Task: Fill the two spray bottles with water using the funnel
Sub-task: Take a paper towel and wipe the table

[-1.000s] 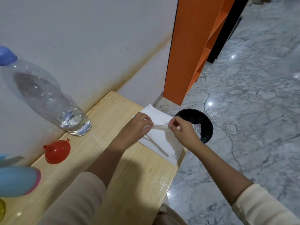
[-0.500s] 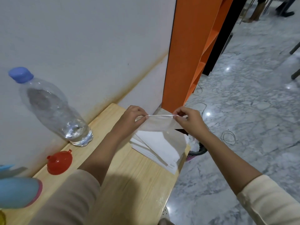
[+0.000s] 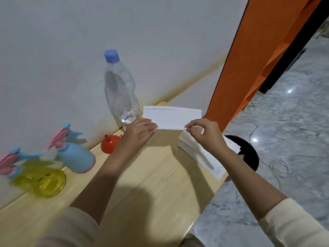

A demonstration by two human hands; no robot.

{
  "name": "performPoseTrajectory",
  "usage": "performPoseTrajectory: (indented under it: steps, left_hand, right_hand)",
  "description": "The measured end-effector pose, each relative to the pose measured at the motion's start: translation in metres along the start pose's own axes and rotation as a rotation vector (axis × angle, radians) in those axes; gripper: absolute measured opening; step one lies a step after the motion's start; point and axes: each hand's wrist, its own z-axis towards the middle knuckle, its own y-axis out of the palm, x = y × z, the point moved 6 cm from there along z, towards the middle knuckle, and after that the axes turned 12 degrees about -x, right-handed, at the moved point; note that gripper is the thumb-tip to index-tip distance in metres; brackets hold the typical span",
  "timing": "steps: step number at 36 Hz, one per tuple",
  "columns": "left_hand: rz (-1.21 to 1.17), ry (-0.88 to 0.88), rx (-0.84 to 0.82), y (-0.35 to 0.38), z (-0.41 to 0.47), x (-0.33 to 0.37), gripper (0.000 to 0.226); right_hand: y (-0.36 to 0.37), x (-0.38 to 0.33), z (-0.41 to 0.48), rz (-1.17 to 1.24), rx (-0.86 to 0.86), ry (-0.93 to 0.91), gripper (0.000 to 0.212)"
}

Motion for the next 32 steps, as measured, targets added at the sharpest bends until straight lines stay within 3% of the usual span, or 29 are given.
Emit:
performPoseTrajectory:
  steps: [4, 9, 12, 15, 19, 24, 28, 32]
  left_hand:
    - [-0.038, -0.13, -0.066, 0.03, -0.078, -0.031, 0.026]
    - [-0.014, -0.154, -0.134, 0.081, -0.149, -0.042, 0.025]
    - [0.032, -0.112, -0.148, 0.104, -0.175, -0.041, 0.022]
    - [0.009, -0.144, -0.179, 0.116, -0.191, -0.044, 0.028]
    - [0.145, -0.287, -0.139, 0.108, -0.211, -0.061, 0.042]
    - [0.259, -0.695, -0.029, 0.082, -0.24, -0.094, 0.068]
    - [0.332, -0.803, -0.069, 0.083, -0.241, -0.107, 0.07]
    - [0.344, -0.877, -0.047, 0.084, -0.234, -0.111, 0.069]
  right_hand:
    - [0.069, 0.014, -0.026, -0.011, -0.12, 0.056, 0.013]
    - [0.128, 0.031, -0.063, -0.136, -0.25, 0.077, 0.018]
    - [0.143, 0.032, -0.085, -0.198, -0.238, 0.079, 0.02]
    - [0.153, 0.033, -0.104, -0.272, -0.16, 0.131, 0.044]
    - [0.181, 0.026, -0.105, -0.241, -0.172, 0.282, 0.079]
    - [0.233, 0.025, -0.088, -0.319, -0.179, 0.484, 0.095]
    - [0.251, 0.023, -0.059, -0.398, -0.135, 0.426, 0.099]
    - [0.26, 0.017, -0.023, -0.458, -0.216, 0.302, 0.097]
